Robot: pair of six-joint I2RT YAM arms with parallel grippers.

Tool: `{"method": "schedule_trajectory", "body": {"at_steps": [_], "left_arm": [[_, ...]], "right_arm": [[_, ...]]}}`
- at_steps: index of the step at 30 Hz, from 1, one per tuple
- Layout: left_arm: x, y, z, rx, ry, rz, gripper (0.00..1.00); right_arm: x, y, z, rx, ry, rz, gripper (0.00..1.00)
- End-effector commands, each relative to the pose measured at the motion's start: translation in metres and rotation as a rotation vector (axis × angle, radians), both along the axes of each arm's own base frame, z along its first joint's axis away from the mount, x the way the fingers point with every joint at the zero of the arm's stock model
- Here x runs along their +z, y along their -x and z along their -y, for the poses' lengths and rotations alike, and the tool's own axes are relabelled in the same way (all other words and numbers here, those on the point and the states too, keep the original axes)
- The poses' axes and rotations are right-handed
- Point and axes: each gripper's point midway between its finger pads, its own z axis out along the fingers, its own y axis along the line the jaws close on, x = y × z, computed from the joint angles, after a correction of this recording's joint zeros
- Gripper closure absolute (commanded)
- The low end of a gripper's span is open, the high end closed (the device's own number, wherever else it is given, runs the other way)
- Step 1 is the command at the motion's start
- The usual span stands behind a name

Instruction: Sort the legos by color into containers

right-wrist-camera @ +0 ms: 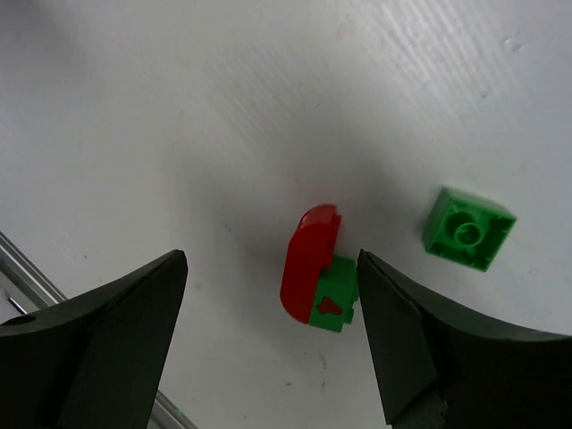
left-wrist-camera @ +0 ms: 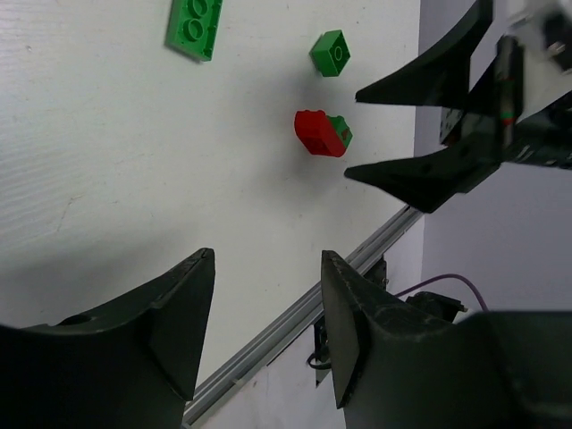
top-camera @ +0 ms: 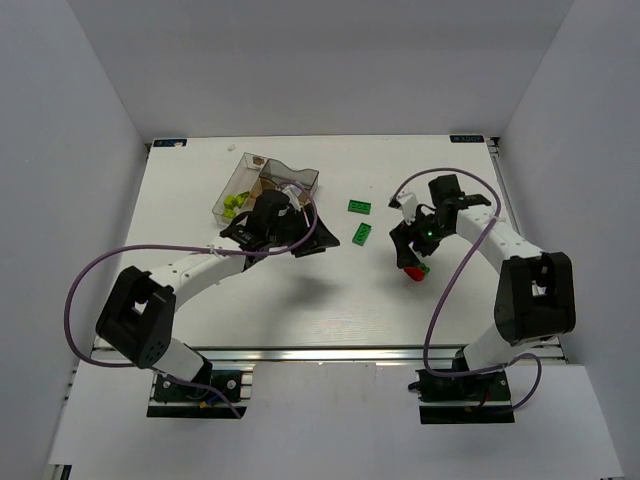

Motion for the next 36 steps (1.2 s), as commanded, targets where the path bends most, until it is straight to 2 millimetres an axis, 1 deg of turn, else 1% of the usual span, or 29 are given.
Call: {"method": "schedule_trajectory", "body": {"at_steps": [1,2,3,4,5,6,7,8,9,10,11,12,14,18,20,23,24,26,28,29,31,32,33,35,36], "left_arm": [[0.020,0.002,0.006,-0.008,0.035,0.055,0.39],[0.021,0.003,0.003,-0.002,0.032,0.057,0.39],[0.022,0.007,0.004,-0.004,0.031,0.059,0.38],[0.019,0.009,0.001,0.006,0.022,0.055,0.36],[0.021,0.011,-0.002,0.012,0.023,0.060,0.36],[0.015,0.013,-0.005,0.022,0.013,0.048,0.36],[0.017,0.018,-0.004,0.015,0.017,0.048,0.35],[0.014,0.019,-0.007,0.027,0.011,0.045,0.35],[0.017,0.021,-0.009,0.036,0.019,0.047,0.35],[0.017,0.022,-0.010,0.042,0.021,0.047,0.35],[0.013,0.023,-0.013,0.053,0.015,0.043,0.35],[0.016,0.024,-0.015,0.061,0.023,0.047,0.34],[0.014,0.029,-0.016,0.061,0.019,0.041,0.34],[0.014,0.033,-0.021,0.074,0.014,0.042,0.34],[0.013,0.035,-0.023,0.079,0.010,0.039,0.34],[0.012,0.037,-0.026,0.086,0.007,0.036,0.34],[0.011,0.038,-0.027,0.091,0.006,0.032,0.34],[0.014,0.039,-0.030,0.101,0.012,0.041,0.34],[0.012,0.040,-0.033,0.114,0.010,0.040,0.33],[0.016,0.041,-0.034,0.119,0.020,0.051,0.33],[0.016,0.042,-0.036,0.127,0.022,0.050,0.33],[0.015,0.042,-0.037,0.132,0.022,0.051,0.32],[0.017,0.043,-0.037,0.134,0.027,0.057,0.32],[0.017,0.043,-0.038,0.139,0.027,0.058,0.32],[0.019,0.043,-0.039,0.139,0.033,0.065,0.32]], "right_arm": [[0.002,-0.002,0.011,0.029,0.106,0.094,0.20],[-0.006,-0.002,0.014,0.023,0.126,0.072,0.21],[-0.010,-0.001,0.015,0.020,0.137,0.062,0.23],[-0.014,-0.001,0.018,0.017,0.154,0.053,0.24],[-0.018,0.000,0.019,0.020,0.163,0.042,0.25],[-0.023,0.002,0.020,0.029,0.170,0.039,0.26],[-0.025,0.002,0.019,0.032,0.174,0.039,0.26],[-0.029,0.003,0.019,0.040,0.181,0.038,0.26],[-0.032,0.001,0.019,0.041,0.188,0.052,0.27],[-0.037,0.003,0.021,0.042,0.205,0.045,0.27],[-0.041,0.003,0.020,0.045,0.208,0.038,0.27],[-0.044,0.003,0.020,0.048,0.208,0.032,0.28],[-0.047,0.001,0.017,0.055,0.204,0.031,0.30],[-0.048,-0.004,0.009,0.073,0.208,0.055,0.31],[-0.053,-0.005,0.009,0.072,0.217,0.039,0.32],[-0.061,-0.002,0.008,0.089,0.234,0.023,0.41],[-0.064,0.002,0.008,0.095,0.239,0.011,0.47],[-0.067,0.004,0.009,0.109,0.257,0.007,0.50],[-0.068,0.006,0.013,0.116,0.275,0.006,0.52],[-0.068,0.007,0.012,0.125,0.280,0.012,0.54],[-0.069,0.009,0.016,0.128,0.296,0.014,0.58],[-0.067,0.008,0.016,0.135,0.299,0.023,0.62],[-0.068,0.008,0.015,0.140,0.299,0.023,0.73],[-0.065,0.008,0.015,0.142,0.299,0.022,0.85],[-0.064,0.008,0.014,0.144,0.294,0.018,0.94]]}}
